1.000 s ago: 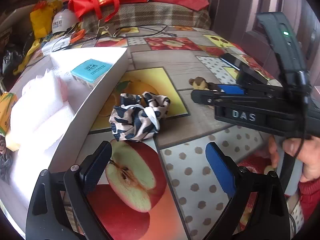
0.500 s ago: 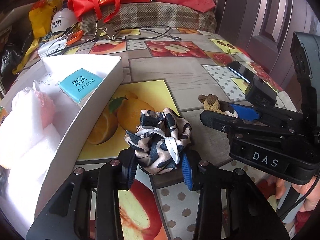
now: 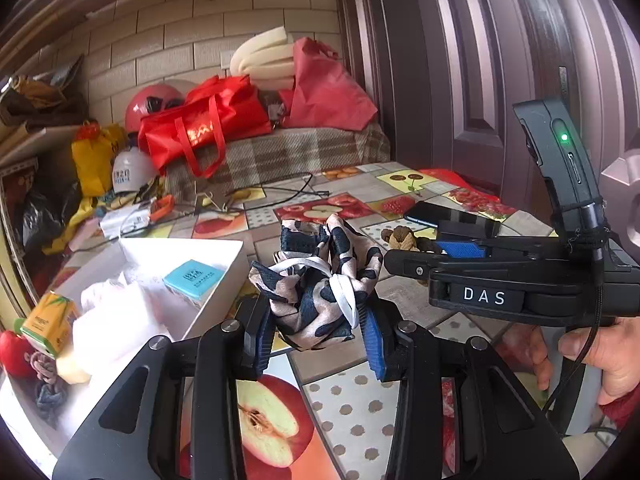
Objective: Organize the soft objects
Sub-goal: 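Carry scrunchie and rope ring into the white box and open both tools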
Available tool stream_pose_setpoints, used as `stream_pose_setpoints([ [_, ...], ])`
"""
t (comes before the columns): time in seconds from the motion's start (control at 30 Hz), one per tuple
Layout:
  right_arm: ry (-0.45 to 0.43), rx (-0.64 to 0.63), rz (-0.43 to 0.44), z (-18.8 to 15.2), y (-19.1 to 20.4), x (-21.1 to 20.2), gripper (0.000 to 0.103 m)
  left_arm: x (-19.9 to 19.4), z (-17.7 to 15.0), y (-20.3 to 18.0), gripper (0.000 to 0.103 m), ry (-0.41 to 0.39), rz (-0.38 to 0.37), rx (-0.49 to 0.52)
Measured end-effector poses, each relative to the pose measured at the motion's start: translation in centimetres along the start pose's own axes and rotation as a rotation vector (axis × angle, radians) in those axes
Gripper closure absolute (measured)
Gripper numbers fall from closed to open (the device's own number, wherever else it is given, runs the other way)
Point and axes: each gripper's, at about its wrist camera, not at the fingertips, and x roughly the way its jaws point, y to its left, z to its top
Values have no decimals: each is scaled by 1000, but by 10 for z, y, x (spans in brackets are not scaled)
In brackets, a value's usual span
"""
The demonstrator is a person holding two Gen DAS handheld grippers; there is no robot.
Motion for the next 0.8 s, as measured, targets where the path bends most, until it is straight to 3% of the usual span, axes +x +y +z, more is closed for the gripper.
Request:
stream_pose_setpoints([
  [0.2, -104, -147, 13, -14, 39, -34, 56, -30, -12, 16, 66, -12, 2, 12],
  [0.8, -72, -235, 116, -23, 100, -15, 57, -65, -43, 100, 66, 18, 182, -123],
])
